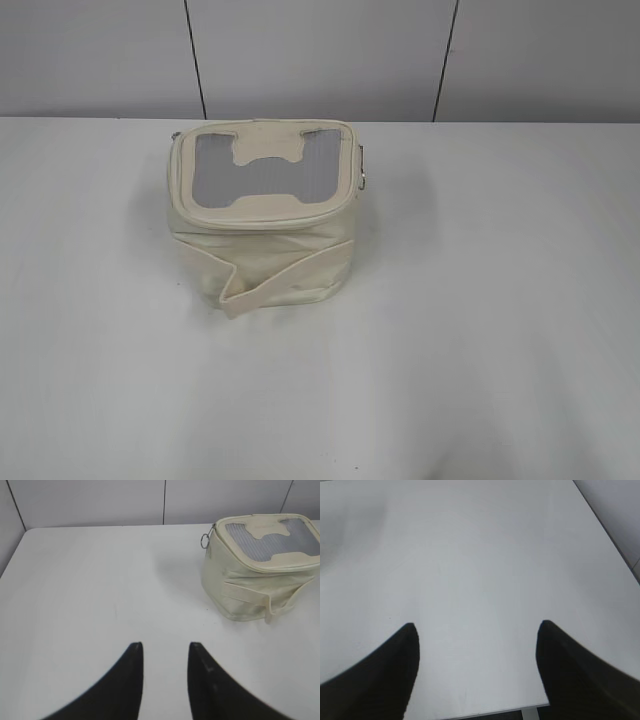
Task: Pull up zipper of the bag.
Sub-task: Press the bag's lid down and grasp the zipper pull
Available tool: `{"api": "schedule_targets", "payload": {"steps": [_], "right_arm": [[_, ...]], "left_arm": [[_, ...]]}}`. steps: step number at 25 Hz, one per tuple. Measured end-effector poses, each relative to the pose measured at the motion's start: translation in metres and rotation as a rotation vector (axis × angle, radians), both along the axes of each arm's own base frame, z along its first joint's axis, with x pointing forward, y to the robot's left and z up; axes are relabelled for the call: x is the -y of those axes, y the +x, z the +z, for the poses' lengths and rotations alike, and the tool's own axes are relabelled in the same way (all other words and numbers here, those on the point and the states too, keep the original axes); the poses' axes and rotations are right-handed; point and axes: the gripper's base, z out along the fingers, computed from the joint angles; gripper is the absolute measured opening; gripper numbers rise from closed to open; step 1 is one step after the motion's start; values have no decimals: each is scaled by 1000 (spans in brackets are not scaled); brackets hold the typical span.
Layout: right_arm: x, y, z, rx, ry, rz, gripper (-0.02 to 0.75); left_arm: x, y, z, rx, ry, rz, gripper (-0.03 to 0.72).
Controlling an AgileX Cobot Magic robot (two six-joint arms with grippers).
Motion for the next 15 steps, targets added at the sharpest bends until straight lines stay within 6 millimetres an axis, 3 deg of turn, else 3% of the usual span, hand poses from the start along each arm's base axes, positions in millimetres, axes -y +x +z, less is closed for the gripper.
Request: {"api": "schedule_targets", "payload": {"steps": [15], "right_arm": [[-2, 0, 0, -1, 12, 23, 569]], "left_arm": [[0, 0, 0, 0, 0, 0, 241]]}}
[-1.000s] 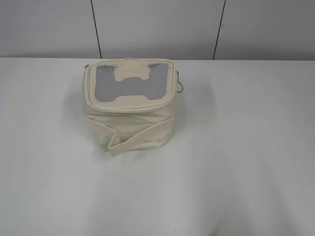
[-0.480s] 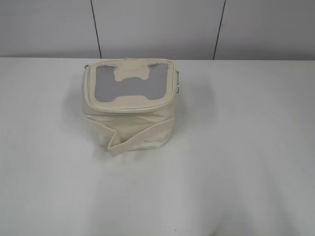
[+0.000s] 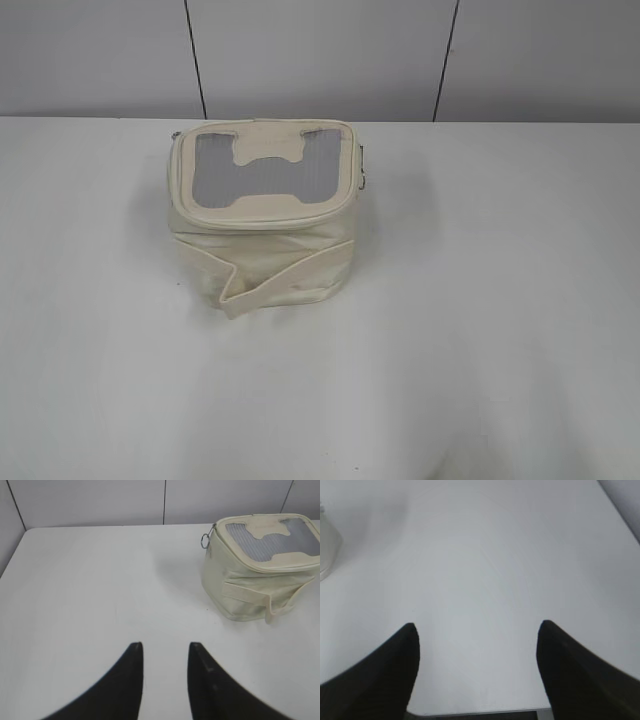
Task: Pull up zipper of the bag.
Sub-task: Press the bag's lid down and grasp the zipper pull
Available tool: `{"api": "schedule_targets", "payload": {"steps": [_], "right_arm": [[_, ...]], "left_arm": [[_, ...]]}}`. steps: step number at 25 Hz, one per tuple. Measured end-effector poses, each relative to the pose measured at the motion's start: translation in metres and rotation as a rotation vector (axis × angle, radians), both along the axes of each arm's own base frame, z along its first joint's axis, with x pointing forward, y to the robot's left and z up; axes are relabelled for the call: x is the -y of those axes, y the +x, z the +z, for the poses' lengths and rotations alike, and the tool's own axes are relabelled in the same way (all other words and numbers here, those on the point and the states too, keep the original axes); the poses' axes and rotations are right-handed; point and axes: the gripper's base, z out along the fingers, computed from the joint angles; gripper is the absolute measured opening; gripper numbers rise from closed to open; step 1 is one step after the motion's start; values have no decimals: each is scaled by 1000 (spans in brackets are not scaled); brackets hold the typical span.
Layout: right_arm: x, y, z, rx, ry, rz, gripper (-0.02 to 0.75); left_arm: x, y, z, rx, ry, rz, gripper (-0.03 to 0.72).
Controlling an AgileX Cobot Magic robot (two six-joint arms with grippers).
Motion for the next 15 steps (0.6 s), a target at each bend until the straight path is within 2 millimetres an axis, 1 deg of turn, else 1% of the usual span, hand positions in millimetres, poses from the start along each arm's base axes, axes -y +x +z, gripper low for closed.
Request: {"api": "schedule_targets", "payload": {"steps": [2, 4, 7, 9, 11, 14, 15], "right_arm": [[-5, 1, 1, -9, 10, 51, 569], [-12, 9, 6, -38, 25, 133, 569], [-25, 38, 15, -77, 21, 287, 569], [-33, 70, 19, -85, 35, 367, 569], [-39, 108, 22, -74, 43, 426, 569], [-49, 178, 20, -103, 32, 540, 569], [-52, 202, 19, -116, 54, 570, 569]], "left_arm": [[0, 0, 0, 0, 0, 0, 241], [0, 0, 0, 0, 0, 0, 241], [0, 0, 0, 0, 0, 0, 241], [0, 0, 0, 0, 0, 0, 241], [0, 0, 0, 0, 0, 0, 239], [0, 0, 0, 0, 0, -3, 238], [0, 0, 0, 0, 1, -2, 237]]}}
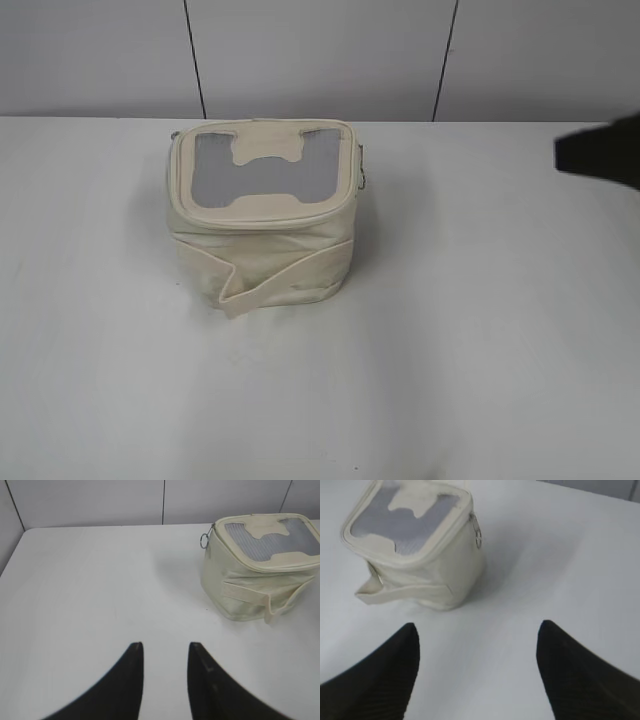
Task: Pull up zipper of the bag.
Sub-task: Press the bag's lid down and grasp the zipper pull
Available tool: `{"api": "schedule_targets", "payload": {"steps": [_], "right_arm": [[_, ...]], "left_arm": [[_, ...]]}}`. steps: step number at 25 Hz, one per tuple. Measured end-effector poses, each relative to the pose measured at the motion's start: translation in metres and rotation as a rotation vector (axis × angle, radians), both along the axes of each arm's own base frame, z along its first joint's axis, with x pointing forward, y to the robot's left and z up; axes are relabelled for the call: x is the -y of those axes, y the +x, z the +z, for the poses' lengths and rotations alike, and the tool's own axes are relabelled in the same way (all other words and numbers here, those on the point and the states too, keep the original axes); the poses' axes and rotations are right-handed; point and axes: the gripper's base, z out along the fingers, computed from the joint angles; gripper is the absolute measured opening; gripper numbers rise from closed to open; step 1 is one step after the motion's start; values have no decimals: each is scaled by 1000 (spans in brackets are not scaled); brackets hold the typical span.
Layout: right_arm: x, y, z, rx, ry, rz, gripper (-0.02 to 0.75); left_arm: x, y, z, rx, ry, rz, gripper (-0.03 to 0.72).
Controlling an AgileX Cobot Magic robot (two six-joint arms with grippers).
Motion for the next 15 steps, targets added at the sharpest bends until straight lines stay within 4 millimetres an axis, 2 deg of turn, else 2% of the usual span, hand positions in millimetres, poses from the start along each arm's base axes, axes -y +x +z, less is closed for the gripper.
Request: {"api": "schedule_targets", "payload": {"steps": [3, 5, 7, 8, 10, 11, 13, 15], "right_arm": [[-12, 68, -3, -42, 39, 124, 569], [-25, 110, -13, -90, 73, 207, 568], [-48, 145, -14, -92, 90, 292, 561], [-61, 159, -20, -108, 97, 332, 555], [-97, 181, -18, -91, 107, 430, 545], [-113, 190, -22, -102, 109, 476, 545], [-148, 209, -17, -70, 102, 555, 543], [-174, 226, -22, -76, 78, 620, 542]], "left_arm": [[-1, 0, 0, 1, 8, 6, 237], [-1, 0, 0, 1, 11, 8, 237], [-1, 0, 0, 1, 12, 8, 237], [-1, 0, 0, 1, 12, 8, 237], [-1, 0, 0, 2, 13, 10, 237], [-1, 0, 0, 2, 14, 10, 237], [-1, 0, 0, 2, 14, 10, 237], [-1, 0, 0, 2, 14, 10, 237]]}}
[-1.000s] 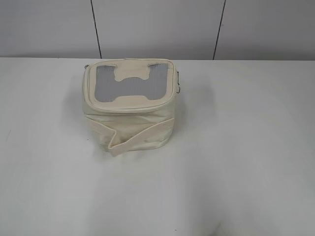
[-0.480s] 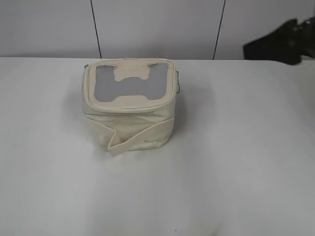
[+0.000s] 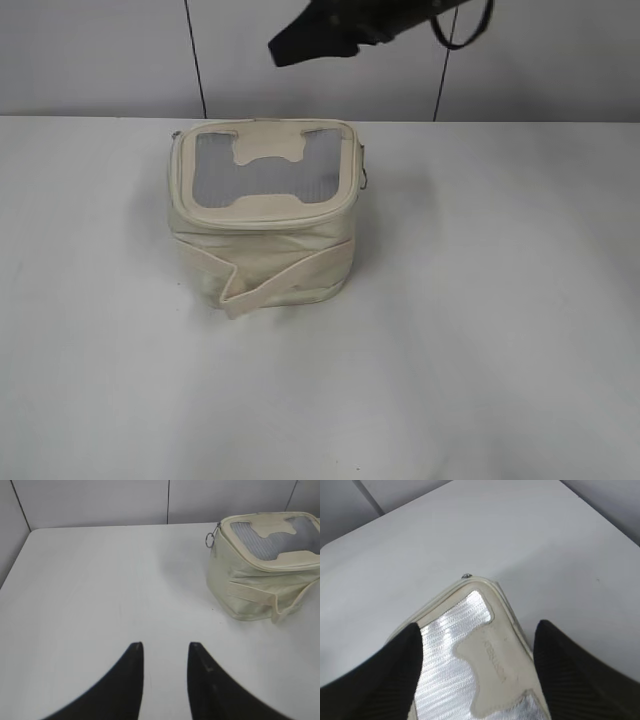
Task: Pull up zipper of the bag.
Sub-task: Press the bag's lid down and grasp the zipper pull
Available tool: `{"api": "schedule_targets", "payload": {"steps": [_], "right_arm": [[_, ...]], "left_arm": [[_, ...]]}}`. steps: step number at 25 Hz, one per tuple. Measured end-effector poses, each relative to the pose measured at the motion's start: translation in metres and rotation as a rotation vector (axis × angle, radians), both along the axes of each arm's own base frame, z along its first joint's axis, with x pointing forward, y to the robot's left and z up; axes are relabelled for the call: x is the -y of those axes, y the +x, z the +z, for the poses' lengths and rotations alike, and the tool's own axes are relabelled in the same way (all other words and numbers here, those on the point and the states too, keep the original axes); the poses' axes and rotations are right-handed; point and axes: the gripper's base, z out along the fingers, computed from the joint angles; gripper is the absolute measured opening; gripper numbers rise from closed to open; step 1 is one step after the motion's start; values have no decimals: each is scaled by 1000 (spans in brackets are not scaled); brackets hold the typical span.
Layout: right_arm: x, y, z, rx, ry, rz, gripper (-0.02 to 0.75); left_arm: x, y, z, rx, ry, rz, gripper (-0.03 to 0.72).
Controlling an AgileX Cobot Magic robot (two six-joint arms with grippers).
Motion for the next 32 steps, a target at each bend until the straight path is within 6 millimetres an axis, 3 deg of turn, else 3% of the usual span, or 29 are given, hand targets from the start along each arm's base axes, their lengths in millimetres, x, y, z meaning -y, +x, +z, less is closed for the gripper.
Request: {"api": "schedule_targets", "payload": {"steps": [2, 7, 14, 17, 20, 23, 28, 32], "right_arm": [[-21, 13, 0, 13, -20, 54, 541], [-55, 33, -29, -28, -69, 110, 538], [-86, 34, -69, -80, -94, 144, 530], [-92, 32, -81, -94, -127, 143, 419], [-93, 34, -80, -82, -128, 131, 148], [-92, 34, -81, -84, -133, 132, 60], [-93, 33, -81, -86, -134, 132, 54], [-93, 33, -81, -87, -134, 132, 54]], "left_arm": [[0, 0, 0, 0, 0, 0, 237], [0, 0, 0, 0, 0, 0, 237], [0, 4, 0, -23, 3, 0, 237], [1, 13, 2, -66, 8, 1, 237], [5, 27, 11, -65, -20, -12, 237], [18, 56, 22, -72, -121, -82, 237], [54, 125, 31, -100, -213, -329, 237], [76, 193, 36, -170, -244, -500, 237]]}}
